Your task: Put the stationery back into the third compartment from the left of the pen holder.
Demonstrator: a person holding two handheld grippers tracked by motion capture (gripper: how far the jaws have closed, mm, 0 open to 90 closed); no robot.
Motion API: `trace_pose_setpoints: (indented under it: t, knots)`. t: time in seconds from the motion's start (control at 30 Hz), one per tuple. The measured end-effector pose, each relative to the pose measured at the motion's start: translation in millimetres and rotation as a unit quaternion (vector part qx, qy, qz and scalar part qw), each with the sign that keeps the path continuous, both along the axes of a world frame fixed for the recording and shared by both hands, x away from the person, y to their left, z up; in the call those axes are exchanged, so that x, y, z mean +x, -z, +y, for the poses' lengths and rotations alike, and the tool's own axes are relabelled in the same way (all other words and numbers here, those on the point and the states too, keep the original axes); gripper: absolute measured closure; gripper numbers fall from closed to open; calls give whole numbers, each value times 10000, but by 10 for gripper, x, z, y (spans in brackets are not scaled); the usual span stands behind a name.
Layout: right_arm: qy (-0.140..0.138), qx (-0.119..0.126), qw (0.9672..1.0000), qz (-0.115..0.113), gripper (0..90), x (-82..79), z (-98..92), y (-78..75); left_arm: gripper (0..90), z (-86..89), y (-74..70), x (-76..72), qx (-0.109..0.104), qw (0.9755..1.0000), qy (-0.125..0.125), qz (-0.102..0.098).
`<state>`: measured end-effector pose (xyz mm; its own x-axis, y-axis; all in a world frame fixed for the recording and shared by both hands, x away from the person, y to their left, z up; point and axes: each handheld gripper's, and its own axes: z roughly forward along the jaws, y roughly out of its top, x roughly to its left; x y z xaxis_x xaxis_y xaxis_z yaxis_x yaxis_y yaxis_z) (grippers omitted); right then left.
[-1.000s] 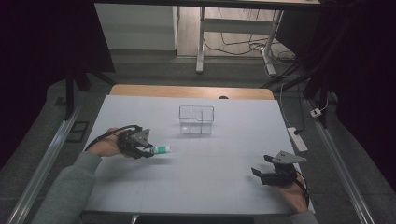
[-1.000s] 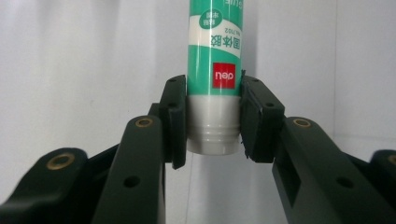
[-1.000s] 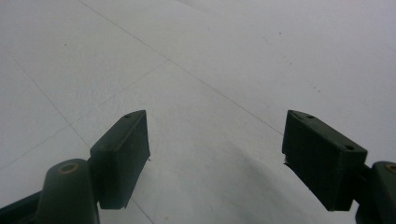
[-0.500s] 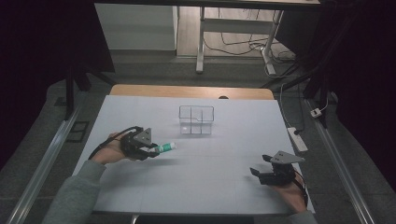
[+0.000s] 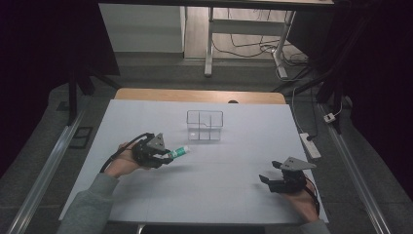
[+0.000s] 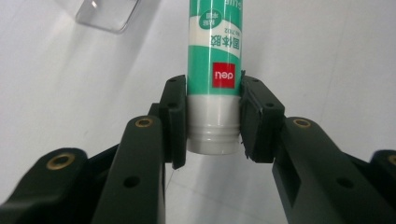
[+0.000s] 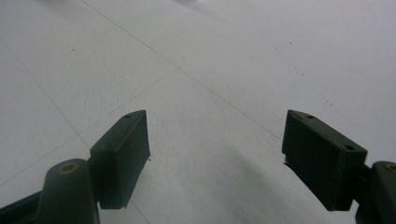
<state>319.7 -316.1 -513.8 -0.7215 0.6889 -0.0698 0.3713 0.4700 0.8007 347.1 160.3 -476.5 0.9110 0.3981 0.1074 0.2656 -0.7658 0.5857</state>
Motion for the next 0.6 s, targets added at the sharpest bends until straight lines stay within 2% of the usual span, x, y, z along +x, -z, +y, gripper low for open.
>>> trace_pose_setpoints:
  t: [0.23, 0.6]
  knots:
    - [-6, -22, 10000, -19, 225, 3, 23, -5, 645, -132, 2, -29, 34, 9999, 99, -26]
    - [-110, 109, 9999, -34, 225, 1, 59, -15, 645, -333, 33, -7, -70, 10000, 54, 41]
